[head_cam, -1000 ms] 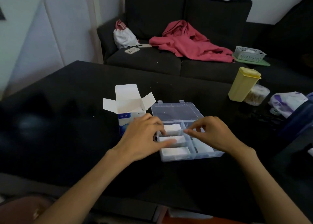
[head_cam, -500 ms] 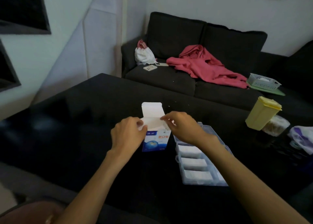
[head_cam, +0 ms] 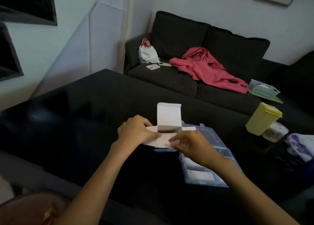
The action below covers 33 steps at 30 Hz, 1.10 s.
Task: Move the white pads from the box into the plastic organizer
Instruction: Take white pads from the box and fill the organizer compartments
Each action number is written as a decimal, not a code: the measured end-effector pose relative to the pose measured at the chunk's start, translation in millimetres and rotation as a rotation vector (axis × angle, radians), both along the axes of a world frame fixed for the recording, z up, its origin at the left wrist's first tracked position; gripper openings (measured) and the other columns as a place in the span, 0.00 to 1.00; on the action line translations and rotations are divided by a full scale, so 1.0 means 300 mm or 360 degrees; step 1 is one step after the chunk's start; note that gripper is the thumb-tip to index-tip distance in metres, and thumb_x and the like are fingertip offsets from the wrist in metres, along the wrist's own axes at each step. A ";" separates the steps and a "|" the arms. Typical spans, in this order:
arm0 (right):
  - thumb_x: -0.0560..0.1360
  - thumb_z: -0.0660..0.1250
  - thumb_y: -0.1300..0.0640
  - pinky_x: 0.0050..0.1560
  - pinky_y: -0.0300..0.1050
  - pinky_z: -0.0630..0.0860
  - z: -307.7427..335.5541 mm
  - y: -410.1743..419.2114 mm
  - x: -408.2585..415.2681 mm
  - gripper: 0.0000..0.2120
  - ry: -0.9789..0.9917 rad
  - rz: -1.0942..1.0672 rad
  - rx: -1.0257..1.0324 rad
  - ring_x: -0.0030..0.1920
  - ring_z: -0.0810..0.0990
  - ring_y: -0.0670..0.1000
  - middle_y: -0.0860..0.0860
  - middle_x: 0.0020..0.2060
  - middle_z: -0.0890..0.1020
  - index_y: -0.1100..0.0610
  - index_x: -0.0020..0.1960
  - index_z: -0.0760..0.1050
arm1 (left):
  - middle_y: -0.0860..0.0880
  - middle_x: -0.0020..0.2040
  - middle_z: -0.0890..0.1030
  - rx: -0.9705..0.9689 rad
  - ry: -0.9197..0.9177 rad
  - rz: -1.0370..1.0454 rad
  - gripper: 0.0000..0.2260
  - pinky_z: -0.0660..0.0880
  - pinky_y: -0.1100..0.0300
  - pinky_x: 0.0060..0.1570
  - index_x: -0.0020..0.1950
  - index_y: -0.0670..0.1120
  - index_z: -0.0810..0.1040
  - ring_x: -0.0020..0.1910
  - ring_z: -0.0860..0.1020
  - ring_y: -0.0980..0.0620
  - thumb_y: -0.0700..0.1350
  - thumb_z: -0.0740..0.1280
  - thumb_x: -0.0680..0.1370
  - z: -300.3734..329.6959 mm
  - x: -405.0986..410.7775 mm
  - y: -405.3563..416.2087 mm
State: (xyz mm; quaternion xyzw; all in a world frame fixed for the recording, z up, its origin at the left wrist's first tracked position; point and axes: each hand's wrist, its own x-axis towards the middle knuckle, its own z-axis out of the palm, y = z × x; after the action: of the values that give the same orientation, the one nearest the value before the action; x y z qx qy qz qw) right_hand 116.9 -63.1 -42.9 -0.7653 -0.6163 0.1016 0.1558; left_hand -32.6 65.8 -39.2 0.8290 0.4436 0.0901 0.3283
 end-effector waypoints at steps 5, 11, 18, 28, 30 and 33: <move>0.78 0.61 0.55 0.64 0.42 0.68 0.017 0.054 -0.032 0.16 -0.0383 -0.0019 -0.0210 0.63 0.74 0.51 0.52 0.65 0.74 0.52 0.66 0.72 | 0.54 0.49 0.79 0.0088 -0.0101 0.0097 0.14 0.68 0.60 0.42 0.54 0.52 0.81 0.45 0.73 0.57 0.57 0.70 0.73 0.004 0.001 -0.020; 0.77 0.63 0.58 0.58 0.45 0.72 0.053 0.146 -0.033 0.13 -0.0392 0.0073 -0.0530 0.57 0.77 0.55 0.56 0.59 0.77 0.58 0.61 0.74 | 0.53 0.51 0.81 0.0113 -0.0114 0.0158 0.15 0.70 0.59 0.43 0.55 0.51 0.81 0.46 0.74 0.56 0.57 0.70 0.72 -0.001 0.000 -0.021; 0.75 0.68 0.53 0.54 0.43 0.73 0.061 0.162 -0.032 0.12 -0.0670 0.0127 -0.0333 0.52 0.79 0.53 0.53 0.54 0.81 0.55 0.57 0.78 | 0.52 0.50 0.81 0.0164 -0.0089 0.0208 0.15 0.68 0.61 0.39 0.56 0.51 0.81 0.44 0.74 0.56 0.57 0.70 0.73 -0.004 0.010 -0.016; 0.75 0.67 0.55 0.49 0.36 0.69 0.084 0.167 -0.016 0.12 -0.0418 0.0187 -0.0254 0.54 0.78 0.51 0.53 0.57 0.80 0.56 0.57 0.79 | 0.50 0.57 0.75 0.0534 -0.0078 0.0238 0.19 0.73 0.58 0.47 0.61 0.50 0.77 0.56 0.73 0.51 0.57 0.69 0.73 -0.029 0.018 -0.022; 0.75 0.67 0.56 0.49 0.37 0.70 0.085 0.190 0.000 0.11 -0.0346 0.0231 -0.0326 0.54 0.78 0.51 0.53 0.57 0.80 0.57 0.56 0.79 | 0.50 0.57 0.75 0.0489 -0.0116 0.0238 0.20 0.73 0.58 0.46 0.62 0.51 0.76 0.55 0.73 0.52 0.57 0.68 0.74 -0.040 0.019 -0.017; 0.75 0.66 0.57 0.48 0.38 0.71 0.085 0.217 0.026 0.10 -0.0304 0.0223 -0.0376 0.54 0.78 0.50 0.54 0.55 0.80 0.57 0.55 0.78 | 0.50 0.59 0.75 0.0429 -0.0168 0.0245 0.19 0.72 0.60 0.45 0.64 0.51 0.74 0.56 0.74 0.52 0.56 0.67 0.75 -0.049 0.018 -0.014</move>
State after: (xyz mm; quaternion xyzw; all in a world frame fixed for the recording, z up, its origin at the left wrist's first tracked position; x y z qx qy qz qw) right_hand 124.8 2.0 -17.3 -0.7395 -0.6639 0.1108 -0.0020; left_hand -27.3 61.7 -54.0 0.8232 0.4720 0.2170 0.2291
